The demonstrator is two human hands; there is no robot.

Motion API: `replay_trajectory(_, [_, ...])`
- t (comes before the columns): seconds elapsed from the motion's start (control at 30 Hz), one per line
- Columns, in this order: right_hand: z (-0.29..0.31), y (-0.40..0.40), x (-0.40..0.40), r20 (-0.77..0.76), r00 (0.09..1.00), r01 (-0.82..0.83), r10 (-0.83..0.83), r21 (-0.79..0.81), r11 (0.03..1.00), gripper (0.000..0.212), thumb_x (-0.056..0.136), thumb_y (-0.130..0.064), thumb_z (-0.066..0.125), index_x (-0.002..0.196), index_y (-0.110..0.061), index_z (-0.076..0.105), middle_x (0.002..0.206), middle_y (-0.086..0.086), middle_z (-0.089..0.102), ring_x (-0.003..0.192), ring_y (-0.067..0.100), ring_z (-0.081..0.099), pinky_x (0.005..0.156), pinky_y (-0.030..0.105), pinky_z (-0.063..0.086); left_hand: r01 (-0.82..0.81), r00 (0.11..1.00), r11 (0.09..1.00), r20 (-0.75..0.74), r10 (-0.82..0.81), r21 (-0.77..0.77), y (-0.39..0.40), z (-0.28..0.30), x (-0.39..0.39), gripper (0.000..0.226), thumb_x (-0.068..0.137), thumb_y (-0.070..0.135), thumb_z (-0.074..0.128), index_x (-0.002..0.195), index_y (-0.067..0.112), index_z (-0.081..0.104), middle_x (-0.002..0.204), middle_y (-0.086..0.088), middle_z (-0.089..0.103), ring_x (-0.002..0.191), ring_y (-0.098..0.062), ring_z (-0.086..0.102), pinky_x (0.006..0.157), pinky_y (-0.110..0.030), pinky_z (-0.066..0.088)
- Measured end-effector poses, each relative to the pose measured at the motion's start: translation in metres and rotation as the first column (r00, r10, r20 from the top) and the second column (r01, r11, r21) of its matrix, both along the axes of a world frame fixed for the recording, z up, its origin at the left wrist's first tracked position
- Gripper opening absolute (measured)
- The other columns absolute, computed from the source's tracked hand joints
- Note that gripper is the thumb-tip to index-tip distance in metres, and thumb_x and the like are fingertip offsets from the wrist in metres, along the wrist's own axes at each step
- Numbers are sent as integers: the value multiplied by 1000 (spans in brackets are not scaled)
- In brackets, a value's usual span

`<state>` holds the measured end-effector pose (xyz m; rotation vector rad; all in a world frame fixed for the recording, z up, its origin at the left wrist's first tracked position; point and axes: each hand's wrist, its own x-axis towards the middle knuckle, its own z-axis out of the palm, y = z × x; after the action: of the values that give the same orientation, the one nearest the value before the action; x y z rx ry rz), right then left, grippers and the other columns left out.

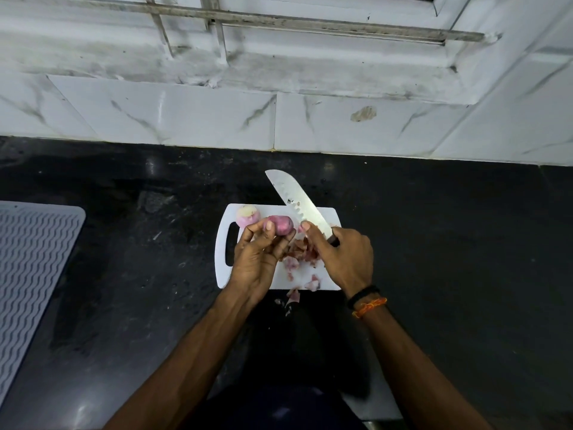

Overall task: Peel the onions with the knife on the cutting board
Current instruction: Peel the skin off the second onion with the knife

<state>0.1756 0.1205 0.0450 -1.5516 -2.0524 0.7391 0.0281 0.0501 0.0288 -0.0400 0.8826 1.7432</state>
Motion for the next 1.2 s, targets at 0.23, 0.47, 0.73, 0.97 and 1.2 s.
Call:
replay_trajectory(0.23, [-4, 3, 6, 105, 994, -9, 15, -57, 998, 66, 78, -84, 48, 74, -22, 71, 55, -15, 57, 58, 9, 60, 53, 23, 36, 36, 999, 999, 36, -37, 9, 0, 2, 1, 9, 96, 8, 56, 103, 6, 61, 110, -15, 69, 106, -30, 69, 100, -44, 53])
replay_trajectory(0.47, [1, -3, 2, 118, 989, -96, 94, 7, 995, 74, 82, -83, 42, 79, -16, 73, 64, -7, 67, 56, 10, 60, 52, 28, 45, 34, 999, 999, 11, -34, -14, 0, 2, 2, 11, 96, 13, 56, 104, 9, 63, 106, -12, 72, 99, -25, 71, 84, -35, 60])
replay_trajectory(0.73, [2, 0, 0, 121, 989, -92, 84, 60, 994, 84, 80, -87, 32, 87, -15, 75, 59, -9, 62, 53, 11, 58, 52, 32, 49, 48, 998, 999, -27, -48, -21, 1, 1, 1, 10, 97, 11, 56, 93, 10, 65, 101, -14, 71, 96, -27, 70, 81, -35, 59])
replay_trajectory(0.97, [2, -1, -5, 141, 986, -103, 94, 63, 993, 86, 80, -87, 29, 91, -15, 74, 63, -8, 66, 54, 10, 59, 55, 34, 53, 62, 997, 997, -45, -64, -43, 2, -2, 0, 14, 85, 14, 67, 98, 9, 66, 104, -15, 68, 89, -26, 71, 82, -37, 60])
replay_trajectory(1.2, [7, -3, -11, 168, 986, -36, 21, 85, 996, 90, 69, -99, 19, 63, -19, 61, 53, -9, 54, 53, 12, 57, 52, 31, 49, 67, 996, 995, -61, -71, -76, 3, -3, 0, 17, 83, 12, 70, 99, 7, 69, 104, -17, 69, 97, -28, 70, 90, -43, 58])
